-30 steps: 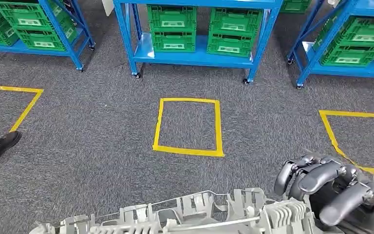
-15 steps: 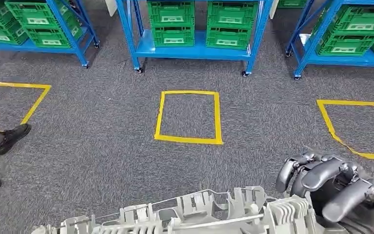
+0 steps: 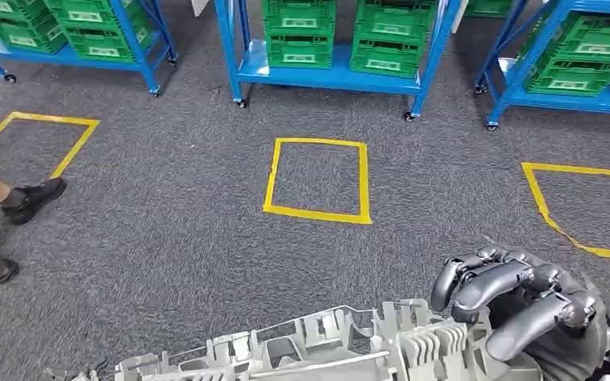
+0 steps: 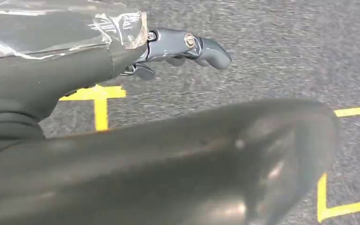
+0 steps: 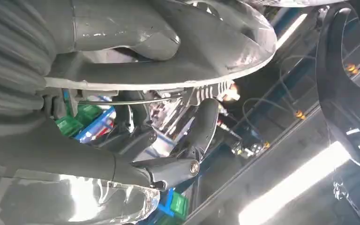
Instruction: Take the parts from the cabinet and place them on the table.
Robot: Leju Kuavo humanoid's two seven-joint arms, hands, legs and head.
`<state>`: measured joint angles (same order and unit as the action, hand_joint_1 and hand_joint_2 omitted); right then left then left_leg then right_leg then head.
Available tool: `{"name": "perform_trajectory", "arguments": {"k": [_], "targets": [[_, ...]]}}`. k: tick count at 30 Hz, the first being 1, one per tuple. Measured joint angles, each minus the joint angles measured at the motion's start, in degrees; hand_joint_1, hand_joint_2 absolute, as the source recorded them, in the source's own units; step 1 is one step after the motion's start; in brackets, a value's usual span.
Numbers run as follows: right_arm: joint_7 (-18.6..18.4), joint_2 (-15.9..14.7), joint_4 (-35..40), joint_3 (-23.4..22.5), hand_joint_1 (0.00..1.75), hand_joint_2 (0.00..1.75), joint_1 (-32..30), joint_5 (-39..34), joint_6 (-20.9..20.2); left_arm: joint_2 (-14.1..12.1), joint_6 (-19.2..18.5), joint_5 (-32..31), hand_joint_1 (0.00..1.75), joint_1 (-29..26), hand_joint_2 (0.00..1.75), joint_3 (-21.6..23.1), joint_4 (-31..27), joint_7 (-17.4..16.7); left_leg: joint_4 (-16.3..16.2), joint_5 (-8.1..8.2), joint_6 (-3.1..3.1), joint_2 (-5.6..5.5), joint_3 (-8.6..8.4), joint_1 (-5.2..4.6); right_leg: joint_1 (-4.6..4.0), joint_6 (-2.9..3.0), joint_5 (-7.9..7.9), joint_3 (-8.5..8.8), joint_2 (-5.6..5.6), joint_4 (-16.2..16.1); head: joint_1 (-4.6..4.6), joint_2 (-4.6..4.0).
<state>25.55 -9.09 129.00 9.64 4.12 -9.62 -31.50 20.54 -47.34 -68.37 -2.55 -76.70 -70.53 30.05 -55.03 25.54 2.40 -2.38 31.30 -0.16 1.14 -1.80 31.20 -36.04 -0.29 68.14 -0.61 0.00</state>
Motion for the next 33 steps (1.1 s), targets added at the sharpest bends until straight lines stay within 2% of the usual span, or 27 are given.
{"name": "perform_trajectory", "arguments": {"k": [1,2,3,6,7,8,9,10,12,13,14,15,16,17,18,19,22,23,24,25,26,27,28,29,31,32,33], "targets": [[0.55,-0.31,-0.17,0.07,1.75,1.75,0.03,0.24,0.11,0.09,0.00,-0.15,0.00,0.01,0.00,0.00,0.09,0.02,-0.54,-0.19,-0.19,-0.65,0.60,0.01,0.09,-0.37,-1.46,3.76,0.71,-5.66,0.02,0.00],[1.17,-0.78,-0.35,0.13,1.75,1.75,0.07,0.50,0.22,0.15,0.00,-0.61,0.00,0.03,0.00,0.00,0.20,0.22,-1.23,-0.28,-0.35,-1.12,1.25,0.03,0.22,-0.35,-2.20,6.76,2.70,-10.40,0.02,0.00],[1.74,-1.25,-0.59,0.20,1.75,1.75,0.05,0.85,0.28,0.18,0.00,-0.85,0.00,0.08,0.00,-0.02,0.35,0.42,-2.06,-0.36,-0.65,-1.53,2.25,-0.47,0.22,0.31,-1.34,7.27,4.14,-11.88,-0.04,0.00],[2.64,-2.19,-1.29,0.37,1.75,1.75,0.01,1.33,0.39,0.15,0.22,-1.25,0.00,0.08,0.00,-0.35,0.57,0.50,-2.13,-1.35,-1.91,-3.04,3.19,0.19,-0.36,1.21,-1.92,6.69,2.53,-11.33,-0.07,0.00],[2.77,-2.43,-1.53,0.59,1.75,1.75,0.08,1.55,0.39,0.11,0.35,-1.20,0.00,0.08,0.00,-0.83,0.66,0.50,-2.24,-1.51,-2.15,-3.64,3.41,0.17,0.11,1.73,-2.28,6.65,1.86,-11.62,-0.02,0.00],[2.86,-2.54,-1.72,0.90,1.75,1.75,0.29,1.79,0.39,0.13,0.42,-0.88,0.00,0.10,0.00,-1.07,0.77,0.61,-2.96,-0.74,-2.43,-2.09,4.02,0.22,0.29,1.98,-2.50,6.68,1.07,-11.70,-0.08,0.00],[2.95,-2.60,-1.88,1.27,1.75,1.75,0.24,2.14,0.46,0.13,-0.10,-0.31,0.00,0.24,0.00,-1.11,0.85,1.28,-5.37,1.23,-2.86,-0.04,4.96,0.22,0.27,2.24,-2.59,6.60,0.59,-11.70,-0.64,0.00],[3.04,-2.73,-1.99,1.49,1.75,1.75,0.23,2.45,0.59,0.04,-0.79,0.05,0.00,0.38,0.00,-1.20,1.07,1.97,-9.29,3.52,-3.23,1.02,6.63,0.49,0.16,2.54,-2.78,6.43,0.00,-11.70,-0.72,0.00],[3.10,-3.08,-2.34,2.10,1.75,1.75,0.28,2.73,0.70,-0.33,-2.28,0.61,0.00,0.70,0.00,-1.75,2.25,2.60,-17.83,7.20,-3.76,1.78,10.27,0.84,0.03,2.71,-2.93,6.00,-1.41,-11.67,-0.72,0.00],[3.10,-3.28,-2.67,2.53,1.75,1.75,0.30,2.80,0.74,-0.44,-2.77,0.74,0.00,0.81,0.00,-2.14,3.12,2.60,-20.01,7.66,-3.89,2.02,10.95,0.94,0.03,2.68,-2.98,5.82,-2.21,-11.66,-0.70,0.00],[3.10,-3.39,-2.93,2.97,1.75,1.75,0.36,2.86,0.83,-0.50,-3.19,0.87,0.00,0.81,0.00,-2.58,3.67,2.58,-18.97,6.79,-3.88,2.21,10.01,0.96,0.02,2.58,-3.04,5.76,-2.80,-11.66,-0.72,0.00],[3.10,-3.43,-3.08,3.24,1.75,1.75,0.52,2.97,0.85,-0.59,-3.41,0.98,0.00,0.83,0.00,-2.89,4.07,2.56,-15.67,5.09,-3.77,2.42,7.88,0.96,0.00,2.54,-3.07,5.78,-3.36,-11.66,-0.72,0.00],[3.08,-3.48,-3.23,3.57,1.75,1.75,0.85,3.10,0.85,-0.85,-3.78,1.16,0.00,0.82,0.00,-3.32,4.42,2.49,-10.36,2.88,-3.49,2.92,4.64,0.91,-0.08,2.52,-3.07,5.86,-3.97,-11.66,-0.72,0.00],[3.04,-3.52,-3.34,3.91,1.75,1.75,1.25,3.21,0.87,-1.03,-4.22,1.27,0.00,0.91,0.00,-3.63,4.77,2.41,-5.20,1.12,-2.99,4.26,1.42,0.70,-0.19,2.50,-3.08,5.98,-4.52,-11.66,-0.74,0.00],[2.99,-3.56,-3.39,4.22,1.75,1.75,1.49,3.32,0.87,-1.38,-4.35,1.36,0.00,1.21,0.00,-3.76,4.94,2.36,-2.19,1.77,-2.52,6.96,-0.11,0.14,-0.32,2.38,-3.10,6.03,-5.05,-11.67,-0.68,0.00],[2.99,-3.69,-3.43,4.42,1.75,1.75,1.67,3.43,0.90,-1.40,-4.46,1.44,0.00,1.56,0.00,-3.96,5.25,2.30,-1.91,1.71,-2.04,6.76,0.00,-0.26,-0.77,2.11,-3.10,5.75,-5.66,-11.59,-0.66,0.00],[2.95,-3.72,-3.82,4.94,1.75,1.75,2.06,3.50,0.90,-1.64,-4.66,1.51,0.00,1.41,0.00,-4.79,5.77,2.30,-1.64,1.25,-1.24,4.85,0.85,-0.43,-0.79,1.21,-3.31,5.88,-7.55,-11.88,-0.70,0.00],[2.95,-3.81,-3.85,4.98,1.75,1.75,2.21,3.52,0.92,-1.62,-4.70,1.51,0.00,1.45,0.00,-4.96,5.86,2.30,-0.60,0.45,-0.71,4.15,-0.11,0.38,-0.78,0.98,-2.83,5.40,-7.08,-11.54,-0.63,0.00],[2.86,-3.96,-3.96,5.05,1.75,1.75,2.36,3.58,0.90,-1.57,-4.74,1.70,0.00,1.48,0.00,-5.05,6.12,2.30,-0.34,0.20,-0.51,3.64,-0.02,0.25,-0.58,1.06,-1.74,4.93,-4.00,-9.96,-0.33,0.00],[2.90,-3.98,-3.96,5.07,1.75,1.75,2.38,3.54,0.92,-1.64,-4.74,1.66,0.00,1.74,0.00,-5.07,6.30,2.27,-0.43,-0.11,-0.09,3.12,0.25,0.29,-0.47,1.44,0.13,3.27,-1.84,-6.41,-0.37,0.00],[2.90,-4.09,-4.07,5.12,1.75,1.75,2.27,3.54,0.92,-1.70,-4.76,1.66,0.00,2.00,0.00,-5.05,6.49,2.27,-0.45,-0.26,0.03,2.32,0.49,0.28,-0.41,1.72,2.21,0.95,-0.62,-1.37,-0.09,0.00],[2.90,-4.20,-4.20,5.25,1.75,1.75,2.27,3.56,0.92,-1.66,-4.76,1.66,0.00,2.04,0.00,-5.05,6.62,2.27,-0.48,-0.35,0.08,1.49,0.69,0.22,-0.36,1.77,3.96,-1.51,-0.15,3.66,-0.13,0.00],[2.90,-4.24,-4.33,5.33,1.75,1.75,2.26,3.56,0.92,-1.66,-4.76,1.66,0.00,2.03,0.00,-5.07,6.80,2.25,-0.58,-0.39,0.04,0.65,0.83,0.17,-0.34,1.50,4.66,-3.20,0.02,7.01,-0.09,0.00],[2.90,-4.29,-4.41,5.38,1.75,1.75,2.26,3.56,0.92,-1.66,-4.76,1.66,0.00,2.03,0.00,-5.11,6.95,2.25,-0.72,-0.41,-0.01,-0.18,0.86,0.18,-0.26,1.05,4.09,-3.34,0.04,7.00,-0.09,0.00],[2.90,-4.33,-4.50,5.44,1.75,1.75,2.32,3.54,0.92,-1.66,-5.33,1.73,0.00,2.03,0.00,-5.27,7.26,1.82,-1.23,-0.30,-0.17,-1.89,0.89,0.29,0.09,-0.24,0.24,0.11,0.29,-0.55,-0.07,0.00],[2.90,-4.40,-4.50,5.51,1.75,1.75,2.35,3.48,0.92,-1.68,-6.07,1.86,0.00,2.09,0.00,-5.31,7.47,1.29,-1.60,-0.15,-0.40,-2.77,0.91,0.36,0.37,-0.73,-2.15,2.88,0.93,-6.49,-0.07,0.00],[2.88,-4.44,-4.50,5.55,1.75,1.75,2.43,3.39,0.92,-1.68,-6.73,1.95,0.00,2.11,0.00,-5.40,7.59,0.96,-2.11,0.08,-0.77,-3.46,1.22,0.39,0.76,-0.65,-2.97,4.45,3.03,-10.45,0.00,0.00]]}}
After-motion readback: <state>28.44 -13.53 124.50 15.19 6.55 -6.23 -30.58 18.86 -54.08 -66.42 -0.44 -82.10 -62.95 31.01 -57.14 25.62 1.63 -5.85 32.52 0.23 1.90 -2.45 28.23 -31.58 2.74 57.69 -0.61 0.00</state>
